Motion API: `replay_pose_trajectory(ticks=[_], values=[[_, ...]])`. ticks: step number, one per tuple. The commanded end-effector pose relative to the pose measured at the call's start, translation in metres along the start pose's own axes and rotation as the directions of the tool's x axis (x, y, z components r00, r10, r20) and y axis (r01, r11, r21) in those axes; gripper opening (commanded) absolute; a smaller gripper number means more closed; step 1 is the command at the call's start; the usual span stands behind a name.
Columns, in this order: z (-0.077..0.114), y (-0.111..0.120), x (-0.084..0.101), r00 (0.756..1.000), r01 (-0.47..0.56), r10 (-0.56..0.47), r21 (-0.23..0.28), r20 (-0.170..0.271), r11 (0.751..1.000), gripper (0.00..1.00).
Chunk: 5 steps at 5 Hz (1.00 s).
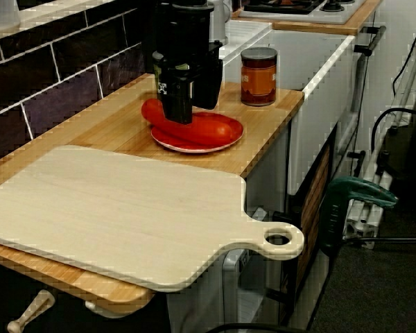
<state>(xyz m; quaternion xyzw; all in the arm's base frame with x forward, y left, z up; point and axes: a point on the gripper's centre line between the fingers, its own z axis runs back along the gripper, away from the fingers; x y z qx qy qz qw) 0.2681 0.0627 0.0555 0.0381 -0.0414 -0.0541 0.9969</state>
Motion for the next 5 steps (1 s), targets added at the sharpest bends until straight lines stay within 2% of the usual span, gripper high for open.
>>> replay_pose_trajectory(ticks=[1,2,3,4,5], values=[[0.014,0.01,-0.002,1.0,0.002,-0.002,0.005,0.029,1.0,1.0],[0.025,0.014,-0.004,1.0,-0.016,0.017,-0.034,0.02,0.999,1.0],[0.045,0.008,-0.009,0.995,0.078,-0.075,-0.059,0.059,0.995,1.0],[0.062,-0.003,-0.014,0.97,0.226,-0.218,-0.073,0.103,0.971,1.0],[0.063,-0.006,-0.019,0.926,0.368,-0.357,-0.082,0.124,0.926,1.0]])
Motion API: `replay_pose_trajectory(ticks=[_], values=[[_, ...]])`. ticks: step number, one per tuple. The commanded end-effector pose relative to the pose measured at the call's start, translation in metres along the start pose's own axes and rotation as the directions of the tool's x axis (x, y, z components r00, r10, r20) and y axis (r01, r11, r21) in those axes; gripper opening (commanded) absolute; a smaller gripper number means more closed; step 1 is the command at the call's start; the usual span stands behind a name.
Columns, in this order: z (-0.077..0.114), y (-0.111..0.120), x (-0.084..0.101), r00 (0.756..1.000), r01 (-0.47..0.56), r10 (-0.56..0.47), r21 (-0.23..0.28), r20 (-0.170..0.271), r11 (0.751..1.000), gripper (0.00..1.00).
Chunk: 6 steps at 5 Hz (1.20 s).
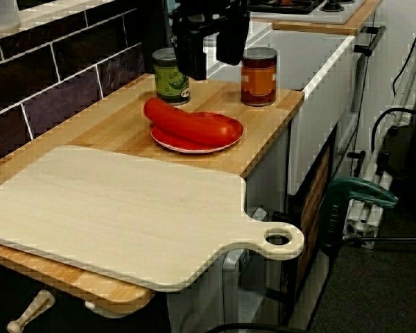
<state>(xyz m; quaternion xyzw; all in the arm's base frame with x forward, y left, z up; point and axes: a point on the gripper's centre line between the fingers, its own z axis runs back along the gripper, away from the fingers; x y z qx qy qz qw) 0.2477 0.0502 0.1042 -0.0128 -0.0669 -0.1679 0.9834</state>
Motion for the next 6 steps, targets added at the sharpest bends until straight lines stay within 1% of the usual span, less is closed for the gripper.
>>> replay_pose_trajectory(ticks=[1,2,3,4,5,6], values=[[0.003,0.001,-0.009,0.97,0.24,-0.241,0.008,0.022,0.971,1.0],[-0.007,-0.01,-0.014,0.934,0.357,-0.357,-0.027,0.012,0.934,1.0],[-0.01,-0.025,-0.016,0.889,0.458,-0.458,-0.047,0.01,0.888,1.0],[-0.011,-0.043,-0.015,0.784,0.62,-0.62,-0.06,0.015,0.782,1.0],[-0.012,-0.05,-0.014,0.761,0.649,-0.649,-0.069,0.022,0.758,1.0],[-0.014,-0.06,-0.015,0.744,0.668,-0.668,-0.053,0.022,0.742,1.0]])
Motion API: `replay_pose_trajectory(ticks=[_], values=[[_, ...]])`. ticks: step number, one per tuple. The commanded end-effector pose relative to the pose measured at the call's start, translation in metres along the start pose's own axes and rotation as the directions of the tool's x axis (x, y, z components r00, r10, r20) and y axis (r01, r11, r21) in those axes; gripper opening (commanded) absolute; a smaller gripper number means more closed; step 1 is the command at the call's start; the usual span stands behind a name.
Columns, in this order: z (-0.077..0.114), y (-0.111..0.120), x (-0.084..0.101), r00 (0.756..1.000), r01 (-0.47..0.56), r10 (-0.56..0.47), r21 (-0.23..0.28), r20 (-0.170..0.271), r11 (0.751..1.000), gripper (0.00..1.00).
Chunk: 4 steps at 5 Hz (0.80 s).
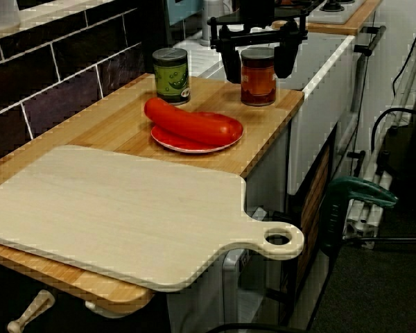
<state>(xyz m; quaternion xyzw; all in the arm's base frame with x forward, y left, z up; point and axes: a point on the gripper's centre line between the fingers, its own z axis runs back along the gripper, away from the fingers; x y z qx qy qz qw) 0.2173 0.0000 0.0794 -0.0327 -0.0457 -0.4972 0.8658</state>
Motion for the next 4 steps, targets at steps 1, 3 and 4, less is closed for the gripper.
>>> replay_pose_trajectory(ticks=[1,3,4], values=[[0.004,-0.016,0.009,0.998,0.067,-0.067,0.055,0.006,0.996,1.0],[0.007,-0.023,0.018,1.0,0.015,-0.016,0.083,0.017,0.996,1.0],[0.008,-0.024,0.022,1.0,0.009,-0.011,0.073,0.015,0.997,1.0]])
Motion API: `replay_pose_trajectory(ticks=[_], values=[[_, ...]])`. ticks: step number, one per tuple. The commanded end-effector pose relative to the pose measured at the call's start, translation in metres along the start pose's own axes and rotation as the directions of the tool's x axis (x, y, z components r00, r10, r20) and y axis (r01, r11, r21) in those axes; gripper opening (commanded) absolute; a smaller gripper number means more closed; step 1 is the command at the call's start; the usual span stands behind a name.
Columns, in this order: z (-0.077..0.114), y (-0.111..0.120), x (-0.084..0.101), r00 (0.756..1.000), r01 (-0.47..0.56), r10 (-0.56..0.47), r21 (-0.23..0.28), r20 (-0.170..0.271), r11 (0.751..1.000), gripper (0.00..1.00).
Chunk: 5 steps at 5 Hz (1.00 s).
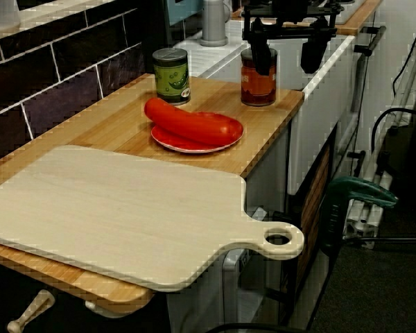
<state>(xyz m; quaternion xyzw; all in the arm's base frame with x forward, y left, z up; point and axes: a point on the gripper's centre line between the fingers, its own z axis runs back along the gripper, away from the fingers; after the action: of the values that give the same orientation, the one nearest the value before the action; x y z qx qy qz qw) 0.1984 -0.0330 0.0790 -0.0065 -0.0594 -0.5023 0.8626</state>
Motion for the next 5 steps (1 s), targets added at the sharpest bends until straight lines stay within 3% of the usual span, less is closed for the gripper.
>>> replay_pose_trajectory(ticks=[1,2,5], values=[[0.009,0.004,0.004,0.995,-0.102,0.102,0.039,-0.005,0.994,1.0],[0.008,0.003,0.001,0.975,-0.216,0.219,0.087,-0.023,0.972,1.0],[0.0,0.014,0.01,0.959,-0.277,0.28,0.081,-0.037,0.958,1.0]])
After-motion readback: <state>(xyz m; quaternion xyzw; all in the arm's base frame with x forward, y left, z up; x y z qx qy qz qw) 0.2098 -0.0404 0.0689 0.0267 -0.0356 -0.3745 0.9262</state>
